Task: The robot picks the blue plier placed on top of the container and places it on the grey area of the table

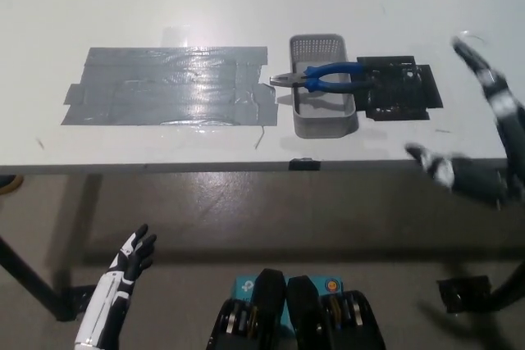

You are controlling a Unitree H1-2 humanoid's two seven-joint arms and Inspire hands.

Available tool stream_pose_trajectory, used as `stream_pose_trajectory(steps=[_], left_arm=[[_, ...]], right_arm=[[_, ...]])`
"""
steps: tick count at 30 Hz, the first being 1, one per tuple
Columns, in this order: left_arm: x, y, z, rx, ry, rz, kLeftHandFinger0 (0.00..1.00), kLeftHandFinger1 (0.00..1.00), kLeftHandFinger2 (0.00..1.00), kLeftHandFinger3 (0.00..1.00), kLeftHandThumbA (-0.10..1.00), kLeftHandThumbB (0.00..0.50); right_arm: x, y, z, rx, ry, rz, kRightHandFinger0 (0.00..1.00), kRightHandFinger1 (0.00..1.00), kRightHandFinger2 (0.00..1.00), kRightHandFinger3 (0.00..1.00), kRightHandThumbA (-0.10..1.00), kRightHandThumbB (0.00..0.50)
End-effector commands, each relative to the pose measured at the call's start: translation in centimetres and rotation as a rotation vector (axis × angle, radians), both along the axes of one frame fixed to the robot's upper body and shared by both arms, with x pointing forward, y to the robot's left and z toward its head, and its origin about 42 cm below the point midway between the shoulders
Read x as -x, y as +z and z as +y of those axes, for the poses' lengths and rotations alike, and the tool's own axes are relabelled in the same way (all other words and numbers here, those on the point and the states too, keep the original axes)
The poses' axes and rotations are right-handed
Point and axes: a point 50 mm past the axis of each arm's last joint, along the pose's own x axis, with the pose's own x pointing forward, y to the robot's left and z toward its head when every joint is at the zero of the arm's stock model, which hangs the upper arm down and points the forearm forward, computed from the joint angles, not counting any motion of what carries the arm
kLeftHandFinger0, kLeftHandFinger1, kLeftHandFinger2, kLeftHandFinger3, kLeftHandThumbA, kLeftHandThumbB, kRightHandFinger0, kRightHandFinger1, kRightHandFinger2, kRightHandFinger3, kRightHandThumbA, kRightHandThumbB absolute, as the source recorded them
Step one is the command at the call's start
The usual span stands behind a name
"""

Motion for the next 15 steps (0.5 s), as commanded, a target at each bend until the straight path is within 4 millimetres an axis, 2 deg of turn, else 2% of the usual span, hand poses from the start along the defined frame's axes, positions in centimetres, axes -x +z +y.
stream_pose_trajectory(steps=[1, 4, 5, 6, 8, 10, 12, 14, 15], left_arm=[[-0.3, 1.1, 0.2, -0.041, -0.031, -0.043, 1.0, 1.0, 1.0, 1.0, 1.0, 0.057], [-0.3, 1.0, 0.2, -0.042, -0.039, -0.046, 1.0, 1.0, 1.0, 1.0, 1.0, 0.053], [-0.3, 0.9, 0.0, -0.041, -0.04, -0.047, 1.0, 1.0, 1.0, 1.0, 1.0, 0.053], [-0.3, 0.9, 0.0, -0.042, -0.04, -0.046, 1.0, 1.0, 1.0, 1.0, 1.0, 0.056], [-0.2, 0.9, -0.1, -0.033, -0.038, -0.046, 1.0, 1.0, 1.0, 1.0, 1.0, 0.057], [-0.2, 0.9, -0.1, -0.037, -0.042, -0.05, 1.0, 1.0, 1.0, 1.0, 1.0, 0.051], [-0.3, 1.0, -0.1, -0.035, -0.048, -0.052, 1.0, 1.0, 1.0, 1.0, 1.0, 0.055], [-0.3, 1.0, -0.1, -0.035, -0.048, -0.052, 1.0, 1.0, 1.0, 1.0, 1.0, 0.055], [-0.3, 1.0, -0.2, -0.036, -0.05, -0.051, 1.0, 1.0, 1.0, 1.0, 1.0, 0.066]], right_arm=[[-5.2, 2.9, 0.9, 0.192, -0.022, 0.135, 1.0, 1.0, 1.0, 1.0, 0.84, 0.321], [-9.3, 4.2, 2.2, 0.314, -0.064, 0.184, 1.0, 1.0, 1.0, 1.0, 0.87, 0.338], [-9.6, 4.3, 2.2, 0.325, -0.067, 0.186, 1.0, 1.0, 1.0, 1.0, 0.88, 0.338], [-10.9, 4.5, 2.6, 0.356, -0.074, 0.212, 1.0, 1.0, 1.0, 1.0, 0.89, 0.336], [-13.1, 5.0, 3.9, 0.392, -0.078, 0.278, 1.0, 1.0, 1.0, 1.0, 0.84, 0.304], [-14.8, 5.3, 4.8, 0.454, -0.076, 0.32, 1.0, 1.0, 1.0, 1.0, 0.83, 0.319], [-16.2, 5.5, 5.7, 0.519, -0.079, 0.362, 1.0, 1.0, 1.0, 1.0, 0.83, 0.332], [-16.2, 5.5, 5.7, 0.519, -0.079, 0.362, 1.0, 1.0, 1.0, 1.0, 0.83, 0.332], [-16.8, 5.6, 6.4, 0.548, -0.085, 0.381, 1.0, 1.0, 1.0, 1.0, 0.82, 0.342]])
